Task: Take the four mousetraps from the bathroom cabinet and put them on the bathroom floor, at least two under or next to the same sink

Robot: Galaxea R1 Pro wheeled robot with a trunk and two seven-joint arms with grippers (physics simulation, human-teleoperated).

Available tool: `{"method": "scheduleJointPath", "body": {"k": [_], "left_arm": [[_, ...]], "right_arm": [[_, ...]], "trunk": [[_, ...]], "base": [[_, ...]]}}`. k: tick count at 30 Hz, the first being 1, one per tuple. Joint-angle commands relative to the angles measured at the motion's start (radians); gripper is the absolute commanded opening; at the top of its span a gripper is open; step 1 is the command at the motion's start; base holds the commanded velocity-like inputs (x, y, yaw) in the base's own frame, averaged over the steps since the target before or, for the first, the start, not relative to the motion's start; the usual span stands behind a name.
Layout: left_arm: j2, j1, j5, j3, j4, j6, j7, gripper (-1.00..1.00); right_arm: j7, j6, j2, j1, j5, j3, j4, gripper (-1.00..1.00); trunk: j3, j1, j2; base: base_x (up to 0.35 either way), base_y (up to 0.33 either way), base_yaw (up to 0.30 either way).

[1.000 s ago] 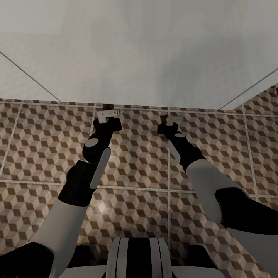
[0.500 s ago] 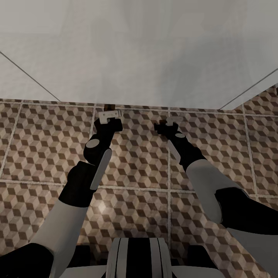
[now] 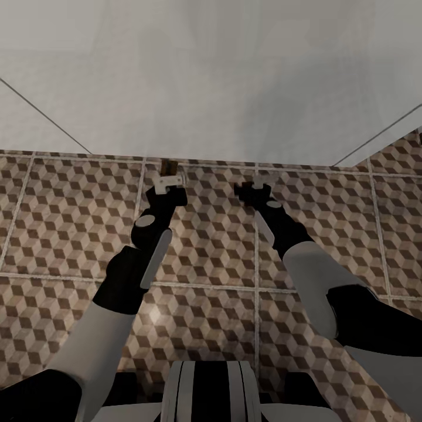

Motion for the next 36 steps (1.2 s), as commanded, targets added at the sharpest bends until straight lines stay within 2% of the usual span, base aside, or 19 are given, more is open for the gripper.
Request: {"method": "scheduleJointPath", "body": {"k": [1,8,17,23,36], "left_arm": [[0.0,-0.001,0.006,-0.001,0.022,0.003,0.01,-1.0],[-0.001,-0.001,0.005,0.004,0.156,-0.007,0.006,-1.0],[-0.002,-0.001,0.005,0.006,0.318,-0.115,0.006,-1.0],[-0.003,-0.001,0.005,0.006,0.347,-0.132,0.005,-1.0],[-0.003,-0.001,0.005,0.008,0.35,-0.136,0.004,-1.0]], "right_arm": [[-0.005,0.0,-0.001,0.0,-0.003,0.005,-0.005,1.0],[-0.005,-0.031,-0.001,0.0,-0.003,0.006,-0.022,1.0],[-0.005,-0.036,-0.002,0.001,-0.003,0.007,-0.024,1.0],[0.017,-0.037,-0.003,0.001,-0.002,0.007,-0.026,1.0],[0.041,-0.037,-0.004,0.002,-0.002,0.007,-0.025,1.0]], "trunk": [[0.0,0.0,0.0],[0.0,0.0,0.0],[0.0,0.0,0.0],[0.0,0.0,0.0],[0.0,0.0,0.0]], "base": [[0.0,0.0,0.0],[0.0,0.0,0.0],[0.0,0.0,0.0],[0.0,0.0,0.0],[0.0,0.0,0.0]]}}
